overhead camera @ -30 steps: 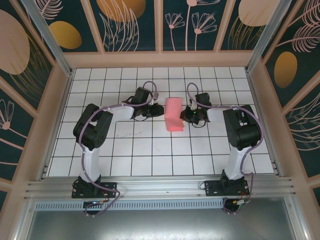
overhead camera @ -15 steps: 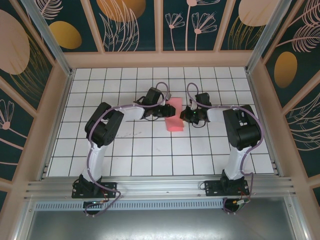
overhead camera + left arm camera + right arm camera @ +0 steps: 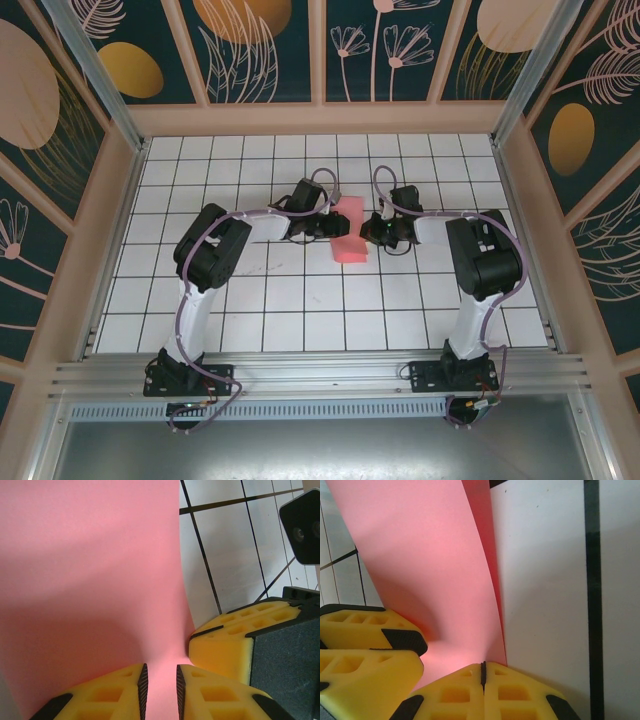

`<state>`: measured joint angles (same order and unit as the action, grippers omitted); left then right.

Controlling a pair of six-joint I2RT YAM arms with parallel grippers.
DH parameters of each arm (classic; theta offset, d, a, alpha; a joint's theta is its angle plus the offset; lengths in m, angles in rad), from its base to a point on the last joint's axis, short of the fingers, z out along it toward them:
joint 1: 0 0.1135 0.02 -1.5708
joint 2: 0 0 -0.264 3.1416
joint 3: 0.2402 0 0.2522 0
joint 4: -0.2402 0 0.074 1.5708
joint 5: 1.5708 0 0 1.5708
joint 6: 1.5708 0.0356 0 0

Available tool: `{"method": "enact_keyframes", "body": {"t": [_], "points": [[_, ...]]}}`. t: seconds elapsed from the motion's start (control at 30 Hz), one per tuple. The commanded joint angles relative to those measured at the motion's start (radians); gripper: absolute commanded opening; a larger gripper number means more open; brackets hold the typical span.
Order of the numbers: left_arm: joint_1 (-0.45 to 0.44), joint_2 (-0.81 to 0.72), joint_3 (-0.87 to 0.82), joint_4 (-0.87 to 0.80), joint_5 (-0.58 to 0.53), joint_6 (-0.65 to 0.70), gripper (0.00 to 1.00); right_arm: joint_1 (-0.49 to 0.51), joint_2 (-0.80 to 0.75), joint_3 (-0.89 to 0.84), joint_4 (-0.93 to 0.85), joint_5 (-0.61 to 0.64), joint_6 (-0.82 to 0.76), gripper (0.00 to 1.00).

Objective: Fold a paper plane with a square sheet of paper (fold left side to right side)
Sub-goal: Hold the square sheet of paper at the center of the table.

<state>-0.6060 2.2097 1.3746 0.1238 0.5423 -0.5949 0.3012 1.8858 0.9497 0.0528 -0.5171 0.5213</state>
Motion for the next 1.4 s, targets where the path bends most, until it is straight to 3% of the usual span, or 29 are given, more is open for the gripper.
{"method": "enact_keyframes", "body": {"t": [0.0,0.2,0.67,1.37], "points": [[0.0,0.017,-0.037,-0.044,-0.013,0.012,0.25,0.009,-0.03,0.004,-0.016,0.017,-0.024,0.02],[0.001,0.017,-0.039,-0.044,-0.021,0.004,0.25,0.001,-0.07,0.065,0.001,0.005,-0.034,0.0],[-0.001,0.021,-0.034,-0.039,-0.022,0.0,0.24,0.021,0.127,0.226,0.013,-0.063,-0.017,0.0],[-0.001,-0.094,-0.044,0.0,0.03,0.007,0.29,0.023,0.22,0.21,-0.097,0.0,-0.012,0.0]]}}
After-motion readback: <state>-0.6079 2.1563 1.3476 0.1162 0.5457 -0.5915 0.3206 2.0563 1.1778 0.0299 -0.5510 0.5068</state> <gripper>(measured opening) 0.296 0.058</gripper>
